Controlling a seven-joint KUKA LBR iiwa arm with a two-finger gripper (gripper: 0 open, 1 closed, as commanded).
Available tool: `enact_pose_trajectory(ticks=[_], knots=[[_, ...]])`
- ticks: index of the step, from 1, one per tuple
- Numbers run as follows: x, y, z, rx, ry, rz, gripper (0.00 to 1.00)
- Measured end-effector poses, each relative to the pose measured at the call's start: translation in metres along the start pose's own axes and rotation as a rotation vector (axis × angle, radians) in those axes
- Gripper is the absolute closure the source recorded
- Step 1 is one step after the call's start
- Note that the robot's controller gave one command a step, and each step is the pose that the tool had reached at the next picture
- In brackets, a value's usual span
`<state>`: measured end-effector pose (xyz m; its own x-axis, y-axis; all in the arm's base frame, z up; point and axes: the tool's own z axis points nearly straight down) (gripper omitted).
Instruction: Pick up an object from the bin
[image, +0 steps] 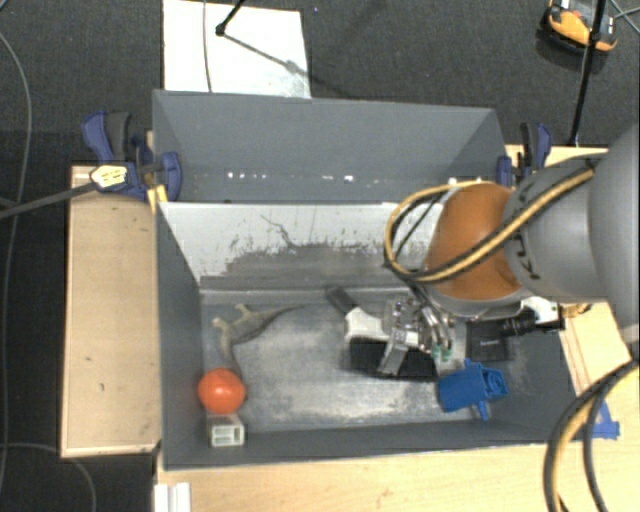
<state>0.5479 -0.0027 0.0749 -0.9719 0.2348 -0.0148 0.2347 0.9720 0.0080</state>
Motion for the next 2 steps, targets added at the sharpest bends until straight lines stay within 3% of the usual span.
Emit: enact_pose_trajectory(ticks=[2], knots=[[-0.0004, 0.0005, -0.0061, -0.001, -0.002, -0.002, 1.0]])
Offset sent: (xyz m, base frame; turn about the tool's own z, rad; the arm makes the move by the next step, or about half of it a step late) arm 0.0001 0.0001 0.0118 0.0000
